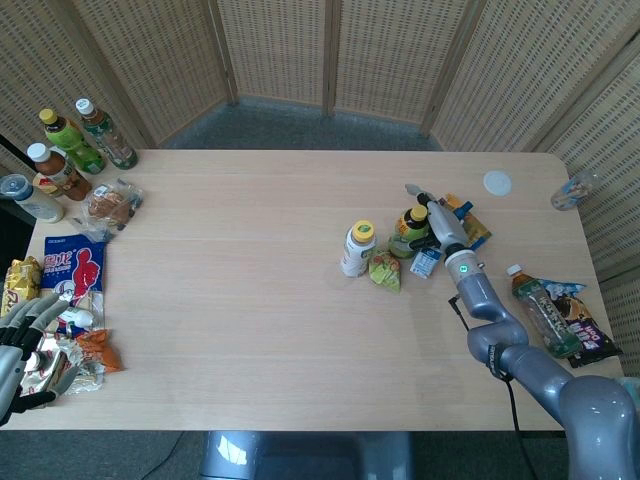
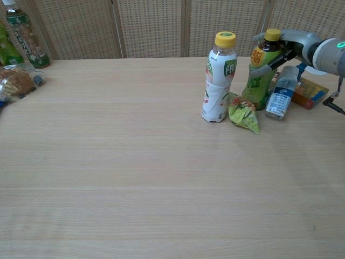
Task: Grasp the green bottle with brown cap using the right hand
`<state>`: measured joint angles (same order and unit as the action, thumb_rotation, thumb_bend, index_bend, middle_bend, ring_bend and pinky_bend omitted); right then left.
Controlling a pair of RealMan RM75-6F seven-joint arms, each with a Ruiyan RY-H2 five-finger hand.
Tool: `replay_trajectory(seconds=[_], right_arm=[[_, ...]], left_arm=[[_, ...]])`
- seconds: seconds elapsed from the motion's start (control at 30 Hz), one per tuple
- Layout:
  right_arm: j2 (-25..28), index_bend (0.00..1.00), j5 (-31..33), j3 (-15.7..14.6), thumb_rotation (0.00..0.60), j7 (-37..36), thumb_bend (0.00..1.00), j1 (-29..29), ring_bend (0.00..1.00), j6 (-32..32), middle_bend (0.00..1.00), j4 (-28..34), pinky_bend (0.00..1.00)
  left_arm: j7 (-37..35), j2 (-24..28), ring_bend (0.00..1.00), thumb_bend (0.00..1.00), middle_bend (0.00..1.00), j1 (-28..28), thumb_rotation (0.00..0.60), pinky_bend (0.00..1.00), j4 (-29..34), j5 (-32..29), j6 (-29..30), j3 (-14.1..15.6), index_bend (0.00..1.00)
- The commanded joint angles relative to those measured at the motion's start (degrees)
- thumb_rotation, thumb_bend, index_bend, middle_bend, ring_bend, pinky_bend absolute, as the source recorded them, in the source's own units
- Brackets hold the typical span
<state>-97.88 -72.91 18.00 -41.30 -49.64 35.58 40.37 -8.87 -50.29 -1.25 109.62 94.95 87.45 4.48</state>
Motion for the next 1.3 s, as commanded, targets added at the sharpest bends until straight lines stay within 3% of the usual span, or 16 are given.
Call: replay_trajectory(seconds=[0.03, 0.57, 0.77, 1.0, 1.3], right_arm=[[-0.98, 0.05, -0.36, -0.14, 0.600, -1.32, 0.03, -0.18, 0.13, 0.51, 0.27, -1.56, 0.38], [-1.98, 0.52, -0.73, -0.12, 0.600, -7.96, 0.02, 1.74, 0.59, 4.12, 0.74, -3.18, 0.74], [-0.57, 0.61, -0.32, 0.49, 0.600, -8.08, 0.04, 3.79, 0.69, 8.03, 0.84, -0.89, 0.79], [5.31, 0.62, -0.11, 1.52, 0.600, -4.29, 0.04, 6.74, 0.71, 13.84, 0.85, 8.77, 0.80], [14.96, 0.64, 1.98, 4.65, 0.600, 2.27, 0.04, 10.40, 0.73, 20.18, 0.88, 27.03, 0.81]], left_arm=[[-0.04, 0.02, 0.00, 0.35, 0.06, 0.12, 0.600, 0.00, -0.03, -0.06, 0.11, 0.01, 0.11], [-0.06, 0.00, 0.00, 0.35, 0.06, 0.49, 0.600, 0.00, -0.11, -0.33, 0.23, -0.10, 0.11], [-0.16, 0.11, 0.00, 0.35, 0.06, 0.51, 0.600, 0.00, -0.26, -0.71, 0.17, -0.28, 0.11], [-0.37, -0.31, 0.00, 0.35, 0.06, 0.16, 0.600, 0.00, -0.56, -0.69, -0.46, -0.41, 0.11], [-0.92, -1.40, 0.00, 0.35, 0.06, -0.24, 0.600, 0.00, -1.35, 0.09, -0.88, -0.41, 0.11]])
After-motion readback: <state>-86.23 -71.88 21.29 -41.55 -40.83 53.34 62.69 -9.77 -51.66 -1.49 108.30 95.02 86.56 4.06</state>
